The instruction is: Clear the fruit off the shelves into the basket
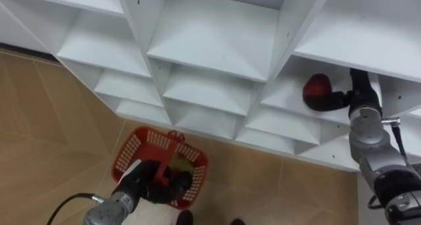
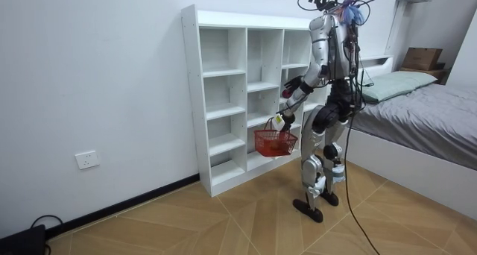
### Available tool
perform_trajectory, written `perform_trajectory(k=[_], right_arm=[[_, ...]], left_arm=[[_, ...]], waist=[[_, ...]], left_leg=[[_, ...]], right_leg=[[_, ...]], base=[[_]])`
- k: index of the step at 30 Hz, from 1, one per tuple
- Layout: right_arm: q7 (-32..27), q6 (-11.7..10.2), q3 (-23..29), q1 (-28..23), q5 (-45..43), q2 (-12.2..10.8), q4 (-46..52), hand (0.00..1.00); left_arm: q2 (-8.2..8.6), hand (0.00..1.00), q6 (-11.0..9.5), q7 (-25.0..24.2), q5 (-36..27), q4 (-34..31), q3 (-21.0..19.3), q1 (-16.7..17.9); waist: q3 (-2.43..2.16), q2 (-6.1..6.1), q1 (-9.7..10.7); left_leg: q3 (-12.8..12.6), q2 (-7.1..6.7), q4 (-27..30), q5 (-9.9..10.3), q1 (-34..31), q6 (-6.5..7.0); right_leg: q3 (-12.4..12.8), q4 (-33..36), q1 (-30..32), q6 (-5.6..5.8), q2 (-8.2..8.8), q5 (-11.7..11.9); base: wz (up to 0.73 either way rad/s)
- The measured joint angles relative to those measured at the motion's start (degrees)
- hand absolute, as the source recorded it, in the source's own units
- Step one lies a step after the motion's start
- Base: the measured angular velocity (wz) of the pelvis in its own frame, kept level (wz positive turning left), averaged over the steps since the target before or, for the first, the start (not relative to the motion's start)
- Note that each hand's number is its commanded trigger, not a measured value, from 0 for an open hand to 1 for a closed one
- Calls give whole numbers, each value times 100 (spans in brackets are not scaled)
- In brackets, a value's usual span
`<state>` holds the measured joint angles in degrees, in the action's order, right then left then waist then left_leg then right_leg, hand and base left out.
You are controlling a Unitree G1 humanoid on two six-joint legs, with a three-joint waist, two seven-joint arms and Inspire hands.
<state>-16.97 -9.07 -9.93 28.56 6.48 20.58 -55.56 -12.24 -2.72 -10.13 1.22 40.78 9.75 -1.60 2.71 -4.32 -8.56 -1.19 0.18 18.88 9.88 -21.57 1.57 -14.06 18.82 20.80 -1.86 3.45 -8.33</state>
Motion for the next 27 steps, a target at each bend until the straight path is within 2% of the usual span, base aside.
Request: perform_trajectory(k=[5, 15, 27], right_arm=[[1, 38, -3, 0, 22, 7, -9, 0], [0, 38, -2, 106, -19, 7, -8, 0], [0, 38, 0, 240, -236, 7, -13, 0]], left_arm=[[4, 100, 2, 53, 80, -1, 133, -22], [8, 100, 2, 227, 76, 15, 138, -54], [41, 100, 1, 335, 68, 320, 181, -152]], waist=[[-3, 32, 12], [-4, 56, 8], [-5, 116, 0]], left_leg=[[-15, 3, -3, -1, -7, 1], [-37, 3, -54, -6, -6, 6], [-35, -3, -54, -10, -34, 11]], right_leg=[[5, 5, 19, -1, 3, 1], [-8, -9, 40, -1, 8, 0], [-17, 0, 70, -1, 23, 0]], base=[[-1], [0], [0]])
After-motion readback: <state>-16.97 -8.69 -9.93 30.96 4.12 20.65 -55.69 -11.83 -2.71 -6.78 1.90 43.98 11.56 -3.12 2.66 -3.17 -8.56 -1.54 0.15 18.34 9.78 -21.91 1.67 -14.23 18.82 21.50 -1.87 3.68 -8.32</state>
